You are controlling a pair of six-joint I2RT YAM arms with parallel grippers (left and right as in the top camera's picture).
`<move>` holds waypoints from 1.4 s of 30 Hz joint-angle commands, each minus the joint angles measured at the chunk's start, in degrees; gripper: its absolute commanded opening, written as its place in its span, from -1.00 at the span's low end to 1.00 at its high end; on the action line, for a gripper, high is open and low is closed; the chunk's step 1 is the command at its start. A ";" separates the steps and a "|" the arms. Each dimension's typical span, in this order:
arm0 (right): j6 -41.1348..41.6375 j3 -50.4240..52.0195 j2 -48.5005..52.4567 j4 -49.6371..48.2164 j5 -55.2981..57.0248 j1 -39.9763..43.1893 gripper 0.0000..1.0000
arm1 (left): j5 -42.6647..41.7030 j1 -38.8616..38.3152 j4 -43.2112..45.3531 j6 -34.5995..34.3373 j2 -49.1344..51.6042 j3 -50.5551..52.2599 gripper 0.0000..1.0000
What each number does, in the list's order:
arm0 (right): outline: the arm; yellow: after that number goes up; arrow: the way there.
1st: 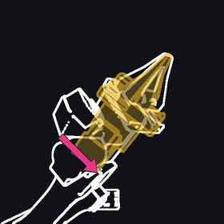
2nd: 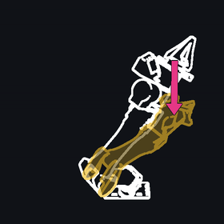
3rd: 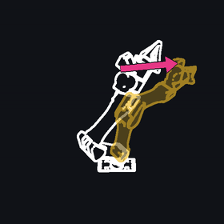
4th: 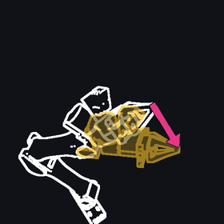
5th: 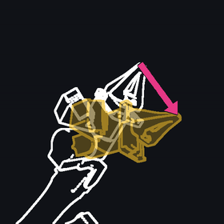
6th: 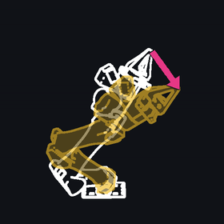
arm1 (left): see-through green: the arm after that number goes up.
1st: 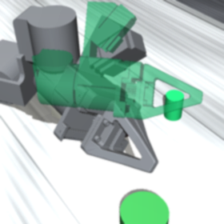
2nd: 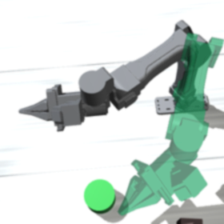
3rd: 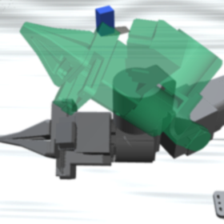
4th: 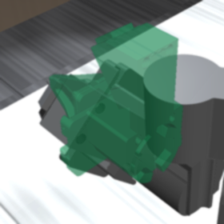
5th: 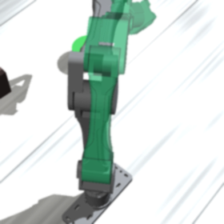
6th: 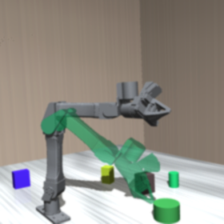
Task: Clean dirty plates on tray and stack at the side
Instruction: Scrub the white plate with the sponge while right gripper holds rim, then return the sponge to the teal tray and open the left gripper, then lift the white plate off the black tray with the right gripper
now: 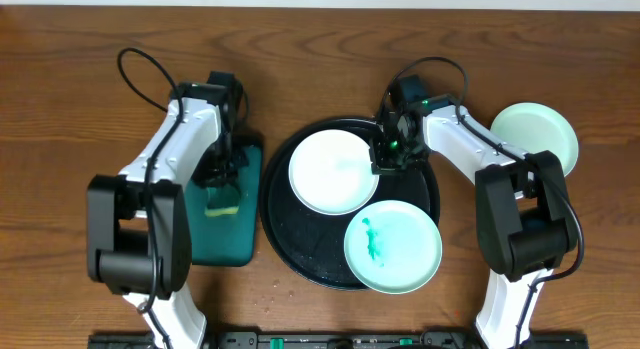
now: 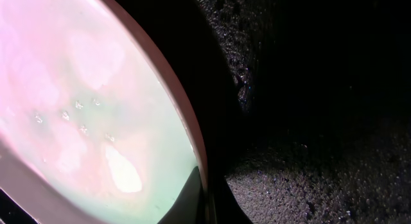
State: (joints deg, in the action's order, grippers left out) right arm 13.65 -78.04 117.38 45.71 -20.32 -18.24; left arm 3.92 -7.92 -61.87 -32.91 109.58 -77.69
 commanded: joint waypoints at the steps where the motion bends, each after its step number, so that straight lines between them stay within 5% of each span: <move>1: 0.00 0.11 0.37 0.55 -0.09 -0.20 -0.97 | 1.27 0.15 -0.13 0.15 1.42 0.35 -0.14; 2: 0.00 0.11 0.37 0.57 -0.09 -0.20 -0.97 | 1.27 0.13 -0.17 0.15 1.66 0.35 0.11; 4: 0.00 0.11 0.37 0.57 -0.11 -0.20 -0.97 | 1.20 0.13 -0.37 0.11 1.60 0.33 0.28; 15: -0.44 0.09 0.37 0.31 -2.19 -0.20 -0.98 | -0.28 -2.25 -4.68 0.11 -12.83 0.17 0.40; 18: -0.39 0.09 0.26 0.13 -3.98 -0.20 -0.97 | -0.31 -4.00 -5.60 0.11 -18.03 0.17 0.58; 35: 6.38 0.04 -17.07 1.25 -4.59 1.09 -0.98 | -0.24 -8.55 -6.60 0.15 -24.06 0.24 0.61; 42: 12.04 0.04 -23.93 12.33 -4.28 7.89 -0.97 | -0.26 -8.55 -6.67 0.17 -24.06 0.24 0.62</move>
State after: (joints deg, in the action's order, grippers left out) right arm 22.04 -77.65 95.15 54.41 -24.12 -13.85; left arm 3.36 -16.29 -68.20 -32.95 85.49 -77.54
